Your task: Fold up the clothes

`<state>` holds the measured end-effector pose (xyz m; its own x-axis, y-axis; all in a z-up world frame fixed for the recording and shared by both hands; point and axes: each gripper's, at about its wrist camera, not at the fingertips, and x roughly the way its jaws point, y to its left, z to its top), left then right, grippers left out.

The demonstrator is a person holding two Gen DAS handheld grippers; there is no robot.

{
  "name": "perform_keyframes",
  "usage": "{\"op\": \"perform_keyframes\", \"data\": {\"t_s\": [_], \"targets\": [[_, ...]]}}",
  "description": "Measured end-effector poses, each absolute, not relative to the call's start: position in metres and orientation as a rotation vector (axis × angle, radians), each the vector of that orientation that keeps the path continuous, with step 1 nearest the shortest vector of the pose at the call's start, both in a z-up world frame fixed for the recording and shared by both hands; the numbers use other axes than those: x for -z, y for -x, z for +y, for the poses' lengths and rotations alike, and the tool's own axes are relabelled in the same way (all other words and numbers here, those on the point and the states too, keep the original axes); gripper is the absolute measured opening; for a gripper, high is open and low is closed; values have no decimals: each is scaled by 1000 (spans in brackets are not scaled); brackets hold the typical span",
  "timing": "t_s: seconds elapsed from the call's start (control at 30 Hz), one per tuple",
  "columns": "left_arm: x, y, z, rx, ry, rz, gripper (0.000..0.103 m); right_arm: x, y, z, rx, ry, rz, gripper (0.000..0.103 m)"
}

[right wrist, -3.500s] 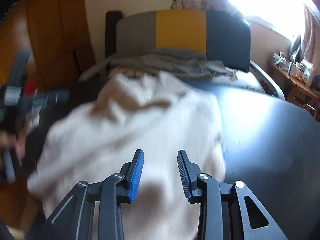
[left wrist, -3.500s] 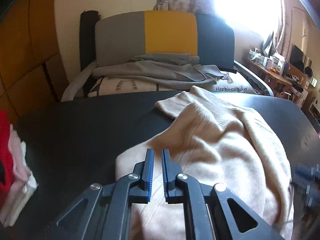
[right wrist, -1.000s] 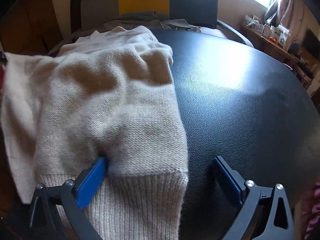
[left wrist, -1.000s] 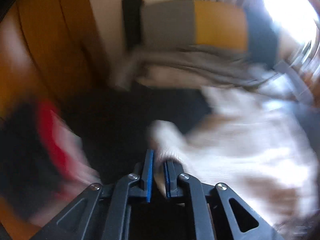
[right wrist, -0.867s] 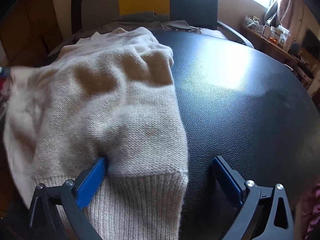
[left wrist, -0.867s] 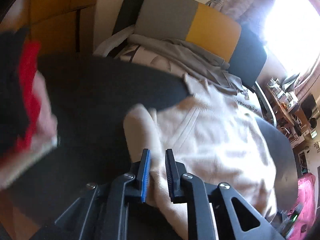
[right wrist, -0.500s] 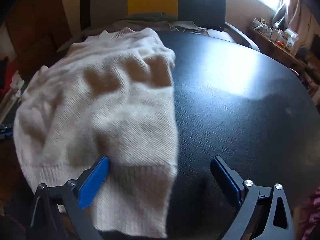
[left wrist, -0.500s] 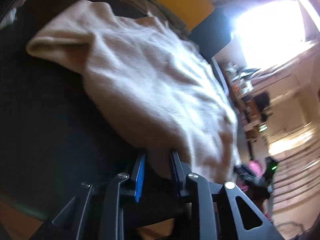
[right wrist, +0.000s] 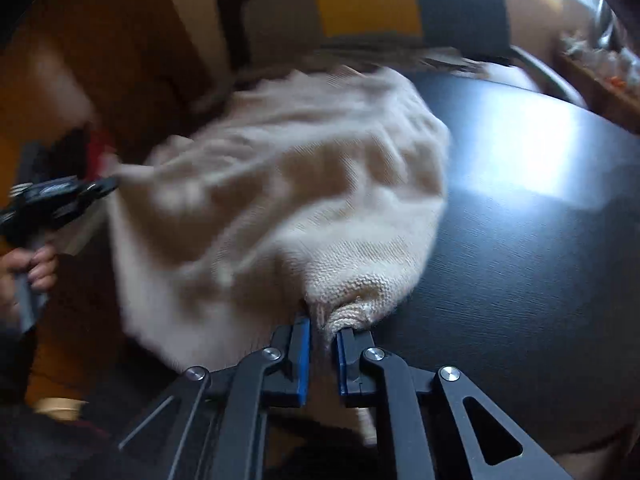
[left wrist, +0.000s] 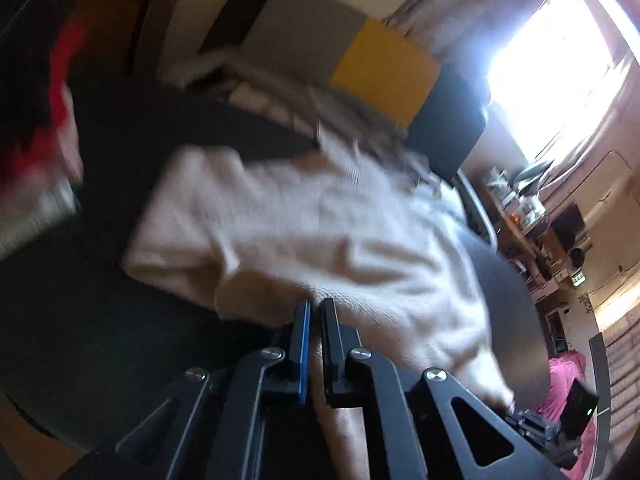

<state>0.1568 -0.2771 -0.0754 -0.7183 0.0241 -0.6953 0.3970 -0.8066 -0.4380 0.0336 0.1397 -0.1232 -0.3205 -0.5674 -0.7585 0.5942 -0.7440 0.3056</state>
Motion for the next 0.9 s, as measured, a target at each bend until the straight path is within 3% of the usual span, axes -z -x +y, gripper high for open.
{"op": "perform_keyframes", "data": {"t_s": [0.1,0.27,0.37,0.47,0.53,0.6,0.67,0.77,0.87,0.9], "targets": [[50,-170,-292,2538,-1074,751,0,108,-51,138,1969,-1164,8,10],[82,-183,-292,2414,-1204,685,0,131,-65,121,1846,-1292,197,11],[99,-174,-263,2492,-1315,668,5,138,-37,141,1871,-1408,40,17],[107,-142,-224,2608,-1445,667,8,124,-9,159,2006,-1350,-66,30],[108,-117,-202,2651,-1481,672,10,123,20,163,2081,-1309,-183,49],[100,-101,-191,2679,-1490,647,11,128,48,167,2126,-1280,-308,60],[93,-86,-179,2706,-1500,621,12,137,77,168,2146,-1283,-416,60],[81,-62,-162,2746,-1513,581,13,159,105,156,2143,-1311,-461,58],[70,-38,-145,2786,-1526,540,15,165,121,148,2146,-1289,-482,26],[66,-30,-140,2800,-1530,526,15,160,123,145,2143,-1266,-483,7]]}}
